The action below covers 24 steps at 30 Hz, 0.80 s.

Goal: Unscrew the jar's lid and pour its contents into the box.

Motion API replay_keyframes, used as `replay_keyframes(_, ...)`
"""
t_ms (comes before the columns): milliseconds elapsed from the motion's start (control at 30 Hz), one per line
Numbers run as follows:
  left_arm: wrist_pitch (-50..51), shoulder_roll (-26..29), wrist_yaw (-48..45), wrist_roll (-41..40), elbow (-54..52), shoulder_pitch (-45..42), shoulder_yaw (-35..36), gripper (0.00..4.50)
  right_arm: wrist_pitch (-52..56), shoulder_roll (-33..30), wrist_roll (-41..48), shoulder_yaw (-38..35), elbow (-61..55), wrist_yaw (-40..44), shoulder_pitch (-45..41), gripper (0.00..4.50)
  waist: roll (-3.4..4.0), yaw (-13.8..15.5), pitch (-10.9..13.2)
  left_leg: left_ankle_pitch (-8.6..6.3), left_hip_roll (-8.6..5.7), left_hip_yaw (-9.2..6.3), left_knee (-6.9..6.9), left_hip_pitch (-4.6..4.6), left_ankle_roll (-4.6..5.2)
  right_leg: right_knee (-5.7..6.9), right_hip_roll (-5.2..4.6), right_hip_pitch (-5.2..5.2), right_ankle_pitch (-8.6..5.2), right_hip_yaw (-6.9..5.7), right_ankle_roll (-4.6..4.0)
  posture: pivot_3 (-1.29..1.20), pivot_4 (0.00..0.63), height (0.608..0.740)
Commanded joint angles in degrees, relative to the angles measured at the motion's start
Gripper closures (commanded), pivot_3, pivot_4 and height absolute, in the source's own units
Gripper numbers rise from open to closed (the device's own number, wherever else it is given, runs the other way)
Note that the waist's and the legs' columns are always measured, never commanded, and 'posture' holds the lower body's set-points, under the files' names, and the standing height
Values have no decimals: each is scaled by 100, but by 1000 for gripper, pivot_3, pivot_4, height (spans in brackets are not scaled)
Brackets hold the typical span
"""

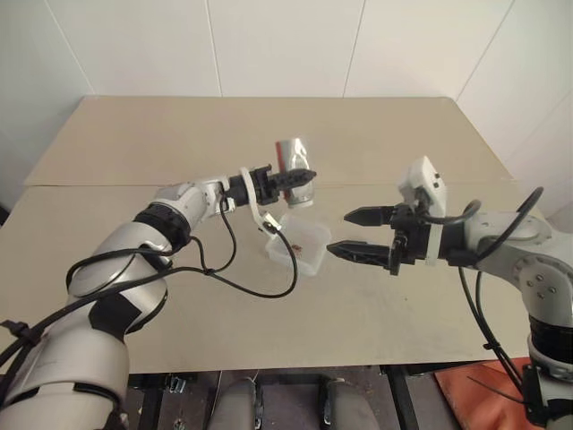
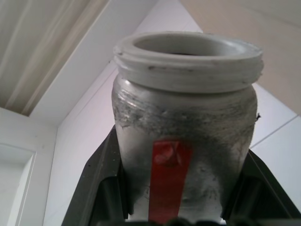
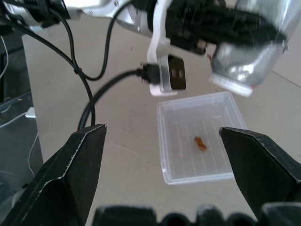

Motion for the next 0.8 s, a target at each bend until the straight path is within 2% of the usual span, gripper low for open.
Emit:
replay_keyframes(33, -5, 36, 45, -235, -101, -127, 100, 2576, -104, 10, 143, -250, -221, -118, 12, 14, 0, 2, 0, 0, 0, 0, 0, -1, 0, 0, 0, 0, 0, -1, 0, 0, 150, 740)
replay_keyframes(167, -352, 84, -174, -872, 15, -46, 408, 2576, -155, 58, 187, -285, -257, -201, 70, 14, 0, 3, 0, 0, -1, 0, 4, -1, 0, 0, -2, 1, 0, -1, 0, 0, 150, 740)
replay_keyframes(233, -919, 95, -704, -1781, 97, 147, 901, 2576, -207, 89, 114, -253, -257, -257, 98, 14, 0, 1, 0, 0, 0, -1, 5, -1, 0, 0, -3, 1, 0, -1, 0, 0, 150, 740)
replay_keyframes(367, -1854, 13, -2931, -4576, -101, 981, 2376, 2576, -471, 223, -21, -233, -272, -327, 233, 14, 1, -33, -1, 3, 6, -3, 6, 7, -5, 7, -8, 0, 0, 4, -1, 0, 150, 740)
replay_keyframes(433, -1636, -152, -4188, -5975, -548, 1459, 3023, 2576, -625, 309, -92, -215, -252, -372, 277, 14, 2, -45, -1, 17, 6, -3, 7, 10, -29, 8, -8, 0, 1, 6, -2, 0, 150, 740)
replay_keyframes(500, -548, -425, -5579, -7714, -1527, 2132, 3759, 2576, -770, 450, -185, -179, -183, -462, 283, 14, 2, -52, -1, 18, 6, -3, 14, 9, -30, 10, -7, 2, 1, 8, -2, 0, 150, 740)
replay_keyframes(633, 1573, -682, -6935, -9672, -3209, 3033, 4680, 2576, -912, 624, -302, -132, -86, -579, 288, 14, 3, -63, -1, 15, 6, -27, 38, 5, -26, 16, -6, 8, 1, 12, 0, 0, 150, 740)
replay_keyframes(733, 2981, -735, -7484, -10638, -3985, 3527, 5133, 2576, -959, 730, -355, -90, -12, -644, 265, 14, 4, -93, -2, 13, 5, -40, 46, 11, -22, 20, -3, 16, 2, 19, 2, 0, 150, 740)
replay_keyframes(800, 3339, -796, -7577, -10834, -4197, 3846, 5307, 2576, -971, 782, -387, -60, 29, -679, 237, 14, 6, -106, -3, -1, 4, -43, 46, 20, 1, 23, -2, 23, 2, 20, 2, 0, 150, 740)
